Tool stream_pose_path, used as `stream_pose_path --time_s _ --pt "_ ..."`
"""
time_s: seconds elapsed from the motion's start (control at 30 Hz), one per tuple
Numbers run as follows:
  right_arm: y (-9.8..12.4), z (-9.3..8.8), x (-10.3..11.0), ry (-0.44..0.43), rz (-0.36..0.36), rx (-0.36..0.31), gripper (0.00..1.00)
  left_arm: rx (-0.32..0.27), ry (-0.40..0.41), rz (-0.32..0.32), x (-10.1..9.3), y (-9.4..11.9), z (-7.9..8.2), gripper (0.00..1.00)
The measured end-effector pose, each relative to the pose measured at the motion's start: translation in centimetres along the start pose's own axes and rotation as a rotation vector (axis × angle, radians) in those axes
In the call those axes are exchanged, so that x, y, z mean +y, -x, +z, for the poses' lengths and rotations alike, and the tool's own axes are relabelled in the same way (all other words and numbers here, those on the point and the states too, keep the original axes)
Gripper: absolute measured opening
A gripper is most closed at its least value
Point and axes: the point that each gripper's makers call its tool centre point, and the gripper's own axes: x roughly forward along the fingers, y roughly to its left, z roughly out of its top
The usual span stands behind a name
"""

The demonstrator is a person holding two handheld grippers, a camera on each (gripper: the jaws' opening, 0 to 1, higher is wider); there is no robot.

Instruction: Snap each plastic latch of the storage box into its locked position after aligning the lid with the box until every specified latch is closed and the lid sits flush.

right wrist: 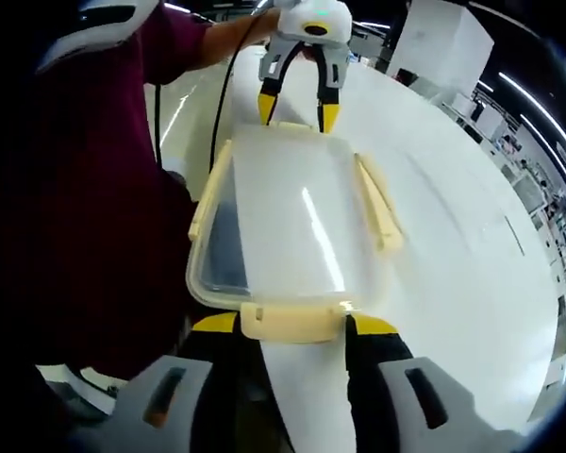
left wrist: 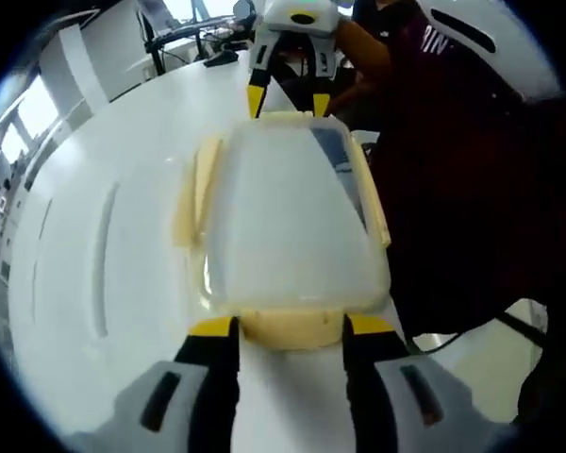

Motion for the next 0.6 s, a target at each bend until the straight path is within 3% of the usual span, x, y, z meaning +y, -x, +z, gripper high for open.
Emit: stream_pose_path --time_s 0.2,0.6 --pt "-0.04 -0.36 0.04 0.012 0.002 0.028 0.40 0.068 0.010 0.005 -0.20 -0.21 -0.13 0.40" --pt "-0.28 -0.73 0.14 0.018 0.004 0.022 0.39 0.102 0.031 0.018 -0.35 -0.41 -0.44 0.39"
